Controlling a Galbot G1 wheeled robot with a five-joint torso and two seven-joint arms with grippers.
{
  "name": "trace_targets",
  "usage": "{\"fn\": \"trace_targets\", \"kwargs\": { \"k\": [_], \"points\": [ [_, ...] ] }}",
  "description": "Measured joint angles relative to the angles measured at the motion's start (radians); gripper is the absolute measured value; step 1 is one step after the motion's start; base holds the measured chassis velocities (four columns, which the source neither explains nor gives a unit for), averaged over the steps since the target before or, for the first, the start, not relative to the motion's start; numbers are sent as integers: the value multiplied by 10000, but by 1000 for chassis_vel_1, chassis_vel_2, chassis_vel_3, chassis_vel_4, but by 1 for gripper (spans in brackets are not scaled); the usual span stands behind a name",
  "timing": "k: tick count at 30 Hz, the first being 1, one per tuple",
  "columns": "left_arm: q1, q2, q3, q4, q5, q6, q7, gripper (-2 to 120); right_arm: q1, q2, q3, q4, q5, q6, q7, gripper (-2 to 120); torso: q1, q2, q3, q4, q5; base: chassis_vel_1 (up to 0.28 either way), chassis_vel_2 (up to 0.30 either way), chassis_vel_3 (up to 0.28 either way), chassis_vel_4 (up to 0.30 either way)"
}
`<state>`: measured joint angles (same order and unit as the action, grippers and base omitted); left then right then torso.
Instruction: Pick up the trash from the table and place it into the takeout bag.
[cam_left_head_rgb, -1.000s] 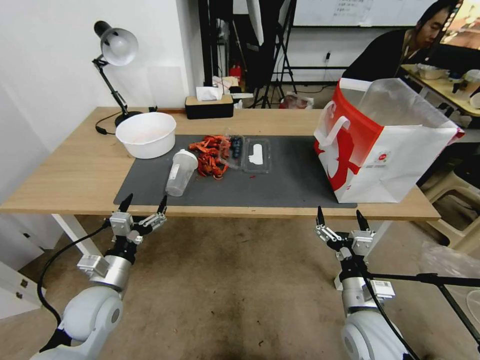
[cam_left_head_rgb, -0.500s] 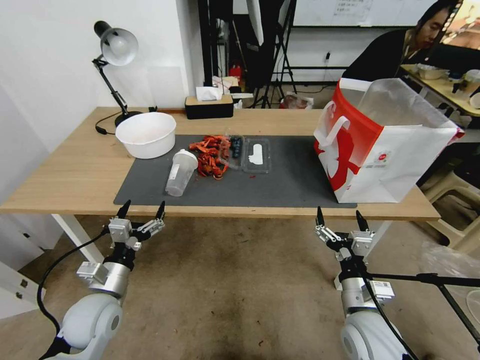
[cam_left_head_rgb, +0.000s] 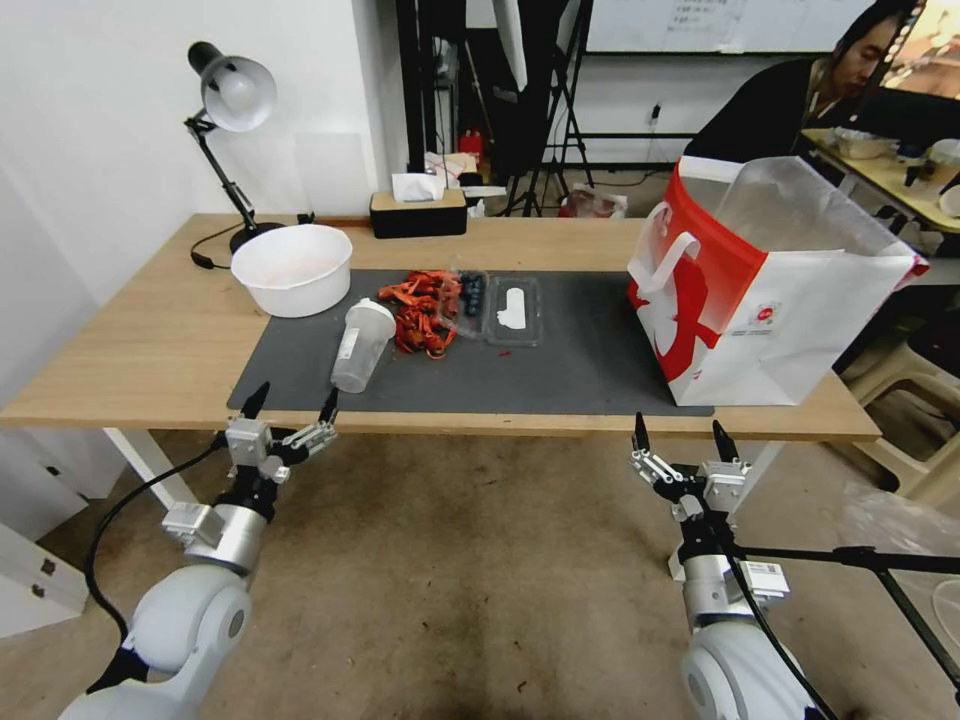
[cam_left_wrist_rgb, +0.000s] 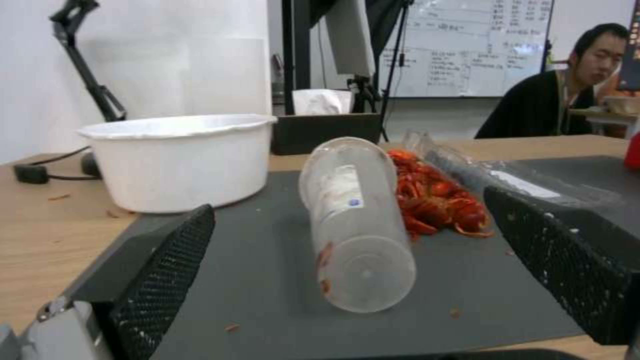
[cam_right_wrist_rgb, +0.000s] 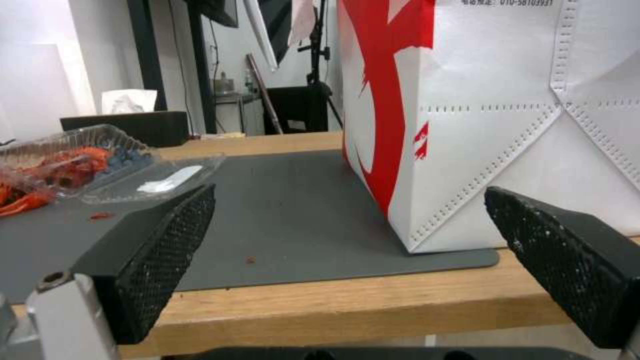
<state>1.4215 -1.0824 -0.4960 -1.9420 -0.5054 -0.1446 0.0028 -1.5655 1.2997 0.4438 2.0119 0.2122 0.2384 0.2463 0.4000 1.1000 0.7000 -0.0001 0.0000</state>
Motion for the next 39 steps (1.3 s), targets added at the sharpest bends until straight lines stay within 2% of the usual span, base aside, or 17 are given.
{"fn": "trace_targets", "kwargs": {
  "k": [7,13,20,28,30,37,39],
  "points": [
    [-380,188,362,47,-229,326,-56,100,75,-18,-73,-55,6,0,1,100,0,0,0,2,1,0,0,0,0],
    [-1190,643,1079,215,-984,1325,-394,100,80,21,-64,-52,6,-17,8,100,1,0,0,0,0,0,0,0,0],
    [-2001,925,1539,489,-1227,2272,-872,100,72,64,-6,-23,6,-32,23,100,1,0,0,0,0,0,0,0,0],
    [-2487,1080,1812,653,-1306,3005,-1363,100,55,110,14,-28,-8,-31,23,100,1,0,0,2,0,0,0,0,0],
    [-2674,1128,1902,668,-1477,3376,-1635,100,70,126,13,-38,-15,-30,23,100,0,0,0,0,0,0,0,0,0],
    [-2886,1240,1968,664,-1754,3868,-1780,97,107,149,7,-73,-34,-27,24,100,1,0,0,0,0,0,0,0,0],
    [-2901,1280,1988,644,-1911,4006,-1773,93,114,150,6,-91,-37,-24,27,100,0,0,0,1,0,0,0,0,0]
  ]
}}
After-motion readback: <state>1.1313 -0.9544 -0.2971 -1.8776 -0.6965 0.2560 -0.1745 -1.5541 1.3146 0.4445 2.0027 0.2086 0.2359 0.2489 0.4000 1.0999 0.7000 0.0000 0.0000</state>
